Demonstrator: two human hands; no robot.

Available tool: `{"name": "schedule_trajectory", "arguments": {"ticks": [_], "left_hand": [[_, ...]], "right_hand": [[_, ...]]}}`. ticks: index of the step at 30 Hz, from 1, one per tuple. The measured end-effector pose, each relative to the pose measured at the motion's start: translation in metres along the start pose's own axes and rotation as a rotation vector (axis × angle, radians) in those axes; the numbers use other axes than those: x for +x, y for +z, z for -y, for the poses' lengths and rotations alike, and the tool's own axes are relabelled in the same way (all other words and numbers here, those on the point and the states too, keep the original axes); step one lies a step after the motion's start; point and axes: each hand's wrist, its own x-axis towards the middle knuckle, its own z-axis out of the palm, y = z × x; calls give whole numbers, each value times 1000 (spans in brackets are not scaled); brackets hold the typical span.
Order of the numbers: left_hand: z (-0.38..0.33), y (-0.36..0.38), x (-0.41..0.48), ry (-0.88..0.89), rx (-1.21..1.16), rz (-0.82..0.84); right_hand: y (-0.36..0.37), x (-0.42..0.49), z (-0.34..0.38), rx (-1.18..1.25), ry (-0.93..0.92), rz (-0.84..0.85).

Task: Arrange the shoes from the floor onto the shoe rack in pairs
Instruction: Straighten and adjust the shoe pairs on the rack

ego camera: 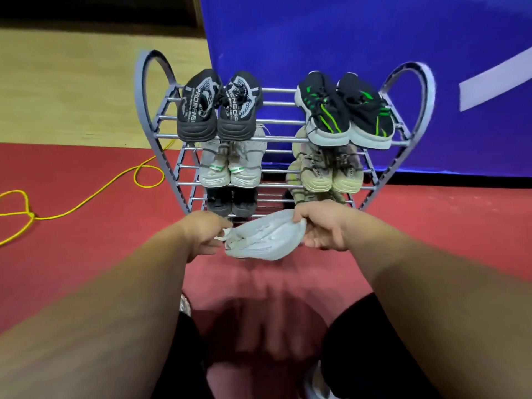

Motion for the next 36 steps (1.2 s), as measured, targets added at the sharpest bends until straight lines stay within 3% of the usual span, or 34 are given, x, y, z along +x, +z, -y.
{"name": "schedule_trajectory", "arguments": {"ticks": [5, 9, 22, 36], "left_hand": [[-10, 11, -12, 130, -92, -68], [-14, 10, -14, 126, -131, -92], [-14, 5, 4, -3, -379, -152], [-7, -1, 3, -38, -284, -62]], "right_hand": [[-5, -21, 3, 308, -177, 25], [3, -22, 12, 363, -233, 61], [1, -9, 20, 514, -289, -6], [-3, -6, 20, 718, -261, -117]]}}
